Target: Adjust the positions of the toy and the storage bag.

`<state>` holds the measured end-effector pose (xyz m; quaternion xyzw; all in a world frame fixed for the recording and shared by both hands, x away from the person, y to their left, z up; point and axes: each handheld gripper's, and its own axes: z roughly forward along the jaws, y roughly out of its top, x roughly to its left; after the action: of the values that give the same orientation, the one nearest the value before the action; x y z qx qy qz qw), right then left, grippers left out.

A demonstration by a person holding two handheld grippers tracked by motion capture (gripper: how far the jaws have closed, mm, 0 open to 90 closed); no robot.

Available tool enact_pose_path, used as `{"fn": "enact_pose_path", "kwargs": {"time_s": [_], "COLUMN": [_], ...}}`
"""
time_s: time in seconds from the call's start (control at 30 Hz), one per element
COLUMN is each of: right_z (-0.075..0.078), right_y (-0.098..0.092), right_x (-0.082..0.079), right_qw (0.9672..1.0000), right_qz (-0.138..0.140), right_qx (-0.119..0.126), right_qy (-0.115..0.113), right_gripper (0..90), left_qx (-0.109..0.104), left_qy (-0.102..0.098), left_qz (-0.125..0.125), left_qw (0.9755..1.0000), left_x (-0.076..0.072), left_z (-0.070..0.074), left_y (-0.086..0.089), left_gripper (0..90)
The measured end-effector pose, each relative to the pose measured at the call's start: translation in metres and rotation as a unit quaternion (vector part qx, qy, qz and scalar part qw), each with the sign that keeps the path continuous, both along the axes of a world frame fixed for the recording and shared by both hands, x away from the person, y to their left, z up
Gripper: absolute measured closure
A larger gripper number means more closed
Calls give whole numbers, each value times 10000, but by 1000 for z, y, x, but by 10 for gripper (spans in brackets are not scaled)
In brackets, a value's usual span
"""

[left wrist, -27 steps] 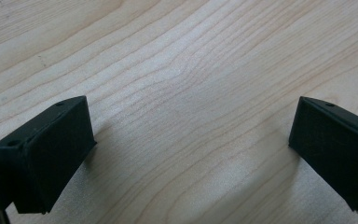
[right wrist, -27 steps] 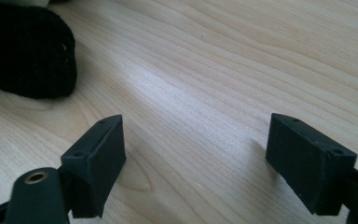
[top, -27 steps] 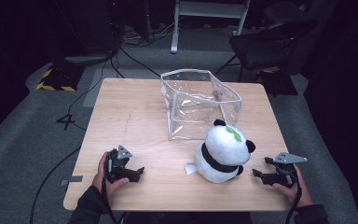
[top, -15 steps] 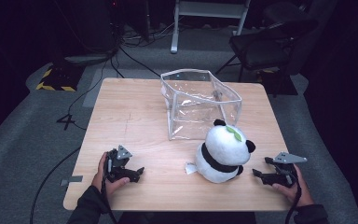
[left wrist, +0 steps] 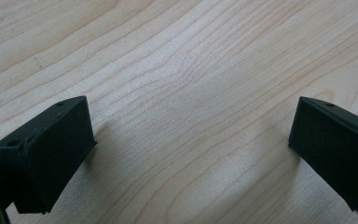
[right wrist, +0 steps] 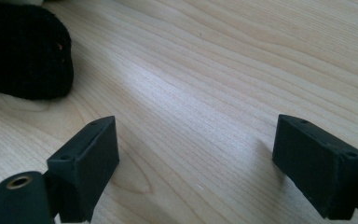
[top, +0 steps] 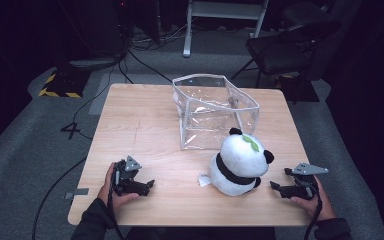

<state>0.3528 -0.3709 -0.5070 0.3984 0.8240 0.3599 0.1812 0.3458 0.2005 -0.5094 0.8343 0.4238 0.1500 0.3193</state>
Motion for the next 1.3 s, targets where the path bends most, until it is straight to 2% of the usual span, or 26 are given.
{"fn": "enact_pose_path", "kwargs": {"time_s": [0.37,0.43,0.6,1.3], "right_z": [2,3,14,26], "right_y": [1,2,12,29], "right_x": [-4,-6,-12,-21], "right_qw": [9999,9999,9990,9970], "right_qz": [42,131,328,645], "right_qx": [-65,12,2,84], "right_qy": [-118,-104,-317,-429], "right_gripper": [186,188,188,188], "left_qx": [2,3,3,3], "left_qy": [3,3,3,2], "left_qz": [2,3,3,2], "left_qw": [10000,10000,10000,10000], "left_x": [0,0,0,0], "left_z": [0,0,0,0], "left_y": [0,0,0,0], "left_gripper": [1,1,1,1]}}
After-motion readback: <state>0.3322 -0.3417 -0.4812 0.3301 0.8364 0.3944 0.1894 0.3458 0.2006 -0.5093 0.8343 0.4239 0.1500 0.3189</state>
